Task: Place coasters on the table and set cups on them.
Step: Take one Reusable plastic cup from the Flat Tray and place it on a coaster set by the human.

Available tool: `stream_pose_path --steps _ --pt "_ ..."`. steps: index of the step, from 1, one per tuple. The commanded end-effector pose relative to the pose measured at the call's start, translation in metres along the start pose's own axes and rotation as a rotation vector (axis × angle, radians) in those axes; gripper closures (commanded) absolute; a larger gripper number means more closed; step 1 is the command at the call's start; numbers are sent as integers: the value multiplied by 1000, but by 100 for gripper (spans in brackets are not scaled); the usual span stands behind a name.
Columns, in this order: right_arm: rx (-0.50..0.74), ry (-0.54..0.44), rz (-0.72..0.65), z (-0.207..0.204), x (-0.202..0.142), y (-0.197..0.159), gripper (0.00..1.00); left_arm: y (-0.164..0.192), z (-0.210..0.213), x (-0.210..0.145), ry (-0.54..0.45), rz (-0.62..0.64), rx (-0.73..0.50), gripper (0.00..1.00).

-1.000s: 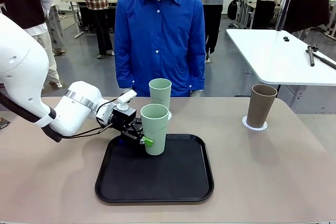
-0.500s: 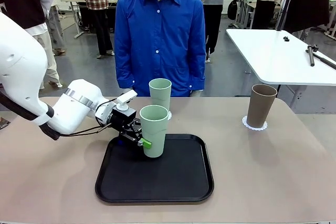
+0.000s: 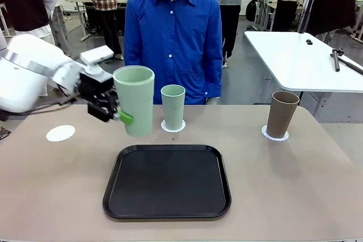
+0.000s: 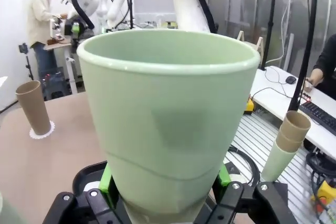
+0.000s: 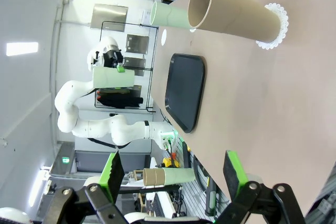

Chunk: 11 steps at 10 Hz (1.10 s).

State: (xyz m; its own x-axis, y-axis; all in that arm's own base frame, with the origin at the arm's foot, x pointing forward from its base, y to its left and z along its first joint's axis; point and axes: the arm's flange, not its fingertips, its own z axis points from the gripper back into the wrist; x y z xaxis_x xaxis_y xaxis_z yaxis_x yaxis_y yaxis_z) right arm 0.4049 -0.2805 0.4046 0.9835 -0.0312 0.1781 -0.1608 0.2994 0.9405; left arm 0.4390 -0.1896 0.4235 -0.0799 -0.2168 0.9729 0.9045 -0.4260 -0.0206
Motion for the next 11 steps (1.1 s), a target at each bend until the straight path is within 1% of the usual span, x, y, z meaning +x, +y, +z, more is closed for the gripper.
stream_pose_path --steps 1,2,3,4,5,6,7,8,10,11 --pt "-3 -3 -4 1 0 0 0 -2 13 7 -10 59 36 100" --pt "-3 -3 -4 1 0 0 0 -9 14 9 -27 94 38 100" --pt "-3 -3 -4 1 0 0 0 -4 13 11 3 19 25 100" --pt "-3 -3 -4 1 0 0 0 -4 13 11 3 19 25 100" --pt "-3 -3 -4 1 0 0 0 -6 19 12 1 49 37 16" --pt "-3 -3 -4 1 0 0 0 -4 40 -6 22 23 51 16" --pt "-3 -3 -4 1 0 0 0 -6 72 -26 31 5 110 16" --pt "-3 -3 -4 1 0 0 0 -10 101 -42 41 10 143 16" --pt "-3 -3 -4 1 0 0 0 -31 165 -72 14 34 288 16" --pt "-3 -3 -4 1 0 0 0 -41 205 -88 -20 78 367 16"
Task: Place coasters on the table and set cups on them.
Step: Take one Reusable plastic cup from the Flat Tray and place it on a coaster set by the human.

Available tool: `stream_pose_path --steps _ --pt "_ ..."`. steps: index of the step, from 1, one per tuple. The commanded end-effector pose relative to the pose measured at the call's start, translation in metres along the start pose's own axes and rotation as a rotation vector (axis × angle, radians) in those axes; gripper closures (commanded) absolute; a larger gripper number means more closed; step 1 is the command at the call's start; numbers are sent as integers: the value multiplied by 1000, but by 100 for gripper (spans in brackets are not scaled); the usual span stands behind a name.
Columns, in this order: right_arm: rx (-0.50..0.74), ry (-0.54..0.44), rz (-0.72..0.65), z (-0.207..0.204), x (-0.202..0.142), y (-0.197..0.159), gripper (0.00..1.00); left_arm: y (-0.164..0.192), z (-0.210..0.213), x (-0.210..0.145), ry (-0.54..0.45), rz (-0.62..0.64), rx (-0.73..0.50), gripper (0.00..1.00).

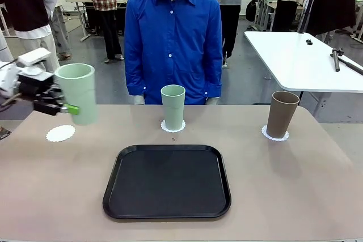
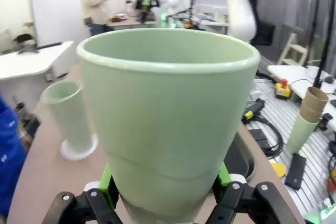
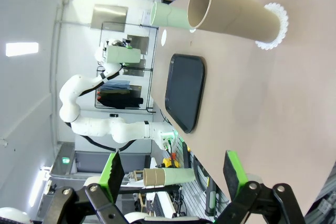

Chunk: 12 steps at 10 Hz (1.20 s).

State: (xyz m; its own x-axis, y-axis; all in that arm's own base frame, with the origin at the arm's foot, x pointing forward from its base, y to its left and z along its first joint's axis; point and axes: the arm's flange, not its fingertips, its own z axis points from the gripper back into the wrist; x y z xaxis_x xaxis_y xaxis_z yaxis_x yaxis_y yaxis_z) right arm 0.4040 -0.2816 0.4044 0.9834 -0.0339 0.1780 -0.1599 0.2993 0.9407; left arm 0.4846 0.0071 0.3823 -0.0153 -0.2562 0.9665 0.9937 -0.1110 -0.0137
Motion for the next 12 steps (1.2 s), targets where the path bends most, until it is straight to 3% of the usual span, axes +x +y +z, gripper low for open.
stream_pose_path --steps 1,5,8,12 --pt "-3 0 -3 -1 1 0 0 4 54 -19 -97 45 120 16" --pt "-3 0 -3 -1 1 0 0 -1 137 -51 -196 161 287 16" --pt "-3 0 -3 -1 1 0 0 0 141 -49 -158 189 354 16" --pt "-3 0 -3 -1 1 0 0 -6 145 -61 -184 171 309 16"
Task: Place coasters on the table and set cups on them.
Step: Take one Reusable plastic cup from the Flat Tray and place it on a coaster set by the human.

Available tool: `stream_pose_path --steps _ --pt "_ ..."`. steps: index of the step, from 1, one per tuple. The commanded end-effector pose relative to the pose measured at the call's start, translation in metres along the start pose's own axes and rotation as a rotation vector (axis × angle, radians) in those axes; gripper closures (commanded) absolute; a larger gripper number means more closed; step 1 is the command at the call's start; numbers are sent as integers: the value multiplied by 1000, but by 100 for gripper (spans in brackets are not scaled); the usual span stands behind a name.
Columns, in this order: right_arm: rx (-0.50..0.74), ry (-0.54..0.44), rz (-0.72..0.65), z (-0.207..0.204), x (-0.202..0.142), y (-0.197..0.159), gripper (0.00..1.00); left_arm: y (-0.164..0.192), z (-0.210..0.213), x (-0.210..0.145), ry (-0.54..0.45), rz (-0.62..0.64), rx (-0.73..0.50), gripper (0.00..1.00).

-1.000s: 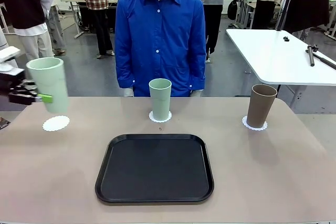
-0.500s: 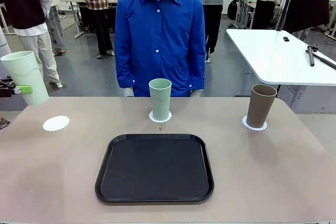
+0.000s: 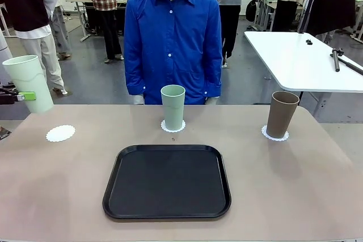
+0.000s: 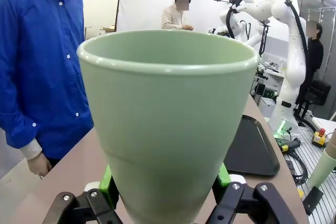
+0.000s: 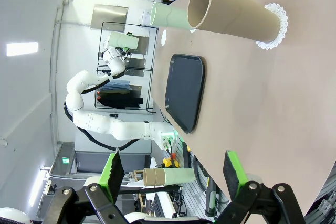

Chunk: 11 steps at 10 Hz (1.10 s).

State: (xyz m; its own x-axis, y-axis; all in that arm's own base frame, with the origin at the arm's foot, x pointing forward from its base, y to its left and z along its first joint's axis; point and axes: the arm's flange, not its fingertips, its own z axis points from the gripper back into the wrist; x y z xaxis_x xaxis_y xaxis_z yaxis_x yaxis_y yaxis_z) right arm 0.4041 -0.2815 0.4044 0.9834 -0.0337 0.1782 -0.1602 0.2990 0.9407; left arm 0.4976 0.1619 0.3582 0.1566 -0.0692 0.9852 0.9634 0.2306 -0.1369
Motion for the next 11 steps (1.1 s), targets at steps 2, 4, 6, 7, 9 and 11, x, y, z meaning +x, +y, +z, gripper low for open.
stream_pose_path --steps 2,4,6,7,9,11 --pt "-4 0 -3 0 1 0 0 -2 2 2 -5 -11 -11 16" --pt "-4 0 -3 0 1 0 0 21 -3 -8 22 -19 -13 16" --pt "-4 0 -3 0 1 0 0 41 -7 -26 67 -77 -68 16" --pt "-4 0 -3 0 1 0 0 52 -11 -32 88 -102 -90 16" --pt "-4 0 -3 0 1 0 0 66 -16 -47 113 -121 -121 16" --pt "-4 0 -3 0 1 0 0 77 -17 -59 78 -95 -148 16"
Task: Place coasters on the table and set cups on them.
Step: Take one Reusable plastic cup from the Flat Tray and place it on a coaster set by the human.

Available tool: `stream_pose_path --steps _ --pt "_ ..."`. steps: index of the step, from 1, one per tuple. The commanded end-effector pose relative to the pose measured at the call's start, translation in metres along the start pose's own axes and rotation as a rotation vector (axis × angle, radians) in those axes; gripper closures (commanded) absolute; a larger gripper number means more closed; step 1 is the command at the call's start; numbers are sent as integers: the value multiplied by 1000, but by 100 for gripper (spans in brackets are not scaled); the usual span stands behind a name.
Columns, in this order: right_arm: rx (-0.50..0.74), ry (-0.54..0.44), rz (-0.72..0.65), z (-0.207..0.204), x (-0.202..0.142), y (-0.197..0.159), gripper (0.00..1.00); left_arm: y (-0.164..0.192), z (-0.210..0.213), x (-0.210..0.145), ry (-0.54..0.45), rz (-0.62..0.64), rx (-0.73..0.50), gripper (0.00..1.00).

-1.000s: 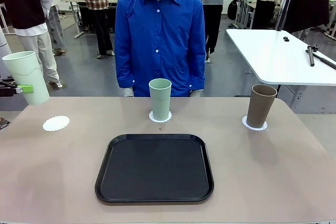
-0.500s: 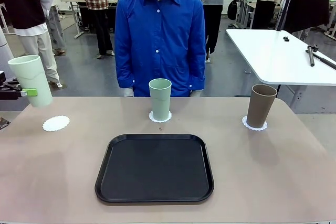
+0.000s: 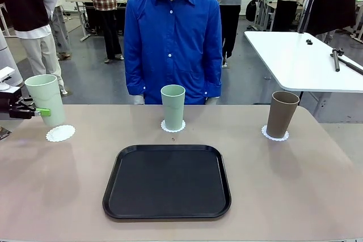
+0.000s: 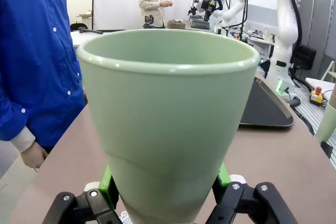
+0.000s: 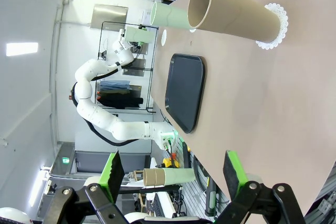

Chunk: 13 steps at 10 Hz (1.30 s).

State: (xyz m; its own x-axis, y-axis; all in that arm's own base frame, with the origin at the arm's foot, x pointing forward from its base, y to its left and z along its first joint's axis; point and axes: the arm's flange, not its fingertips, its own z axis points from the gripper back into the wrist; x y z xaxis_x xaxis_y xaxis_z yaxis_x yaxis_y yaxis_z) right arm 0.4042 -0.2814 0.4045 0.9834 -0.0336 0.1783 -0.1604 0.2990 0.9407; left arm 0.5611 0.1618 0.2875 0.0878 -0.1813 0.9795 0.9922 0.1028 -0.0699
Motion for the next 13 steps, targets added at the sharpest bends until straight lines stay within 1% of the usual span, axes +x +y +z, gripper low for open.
stream_pose_path --steps 1,4,5,10,13 --pt "-4 0 -3 0 1 0 0 13 4 -6 -42 -3 -32 16" --pt "-4 0 -3 0 1 0 0 21 -5 -33 -79 18 -59 16" --pt "-4 0 -3 0 1 0 0 21 -8 -37 -81 31 -71 16" --pt "-4 0 -3 0 1 0 0 12 -6 -46 -56 -13 -111 16" --pt "-4 0 -3 0 1 0 0 17 -7 -57 -46 -29 -116 16"
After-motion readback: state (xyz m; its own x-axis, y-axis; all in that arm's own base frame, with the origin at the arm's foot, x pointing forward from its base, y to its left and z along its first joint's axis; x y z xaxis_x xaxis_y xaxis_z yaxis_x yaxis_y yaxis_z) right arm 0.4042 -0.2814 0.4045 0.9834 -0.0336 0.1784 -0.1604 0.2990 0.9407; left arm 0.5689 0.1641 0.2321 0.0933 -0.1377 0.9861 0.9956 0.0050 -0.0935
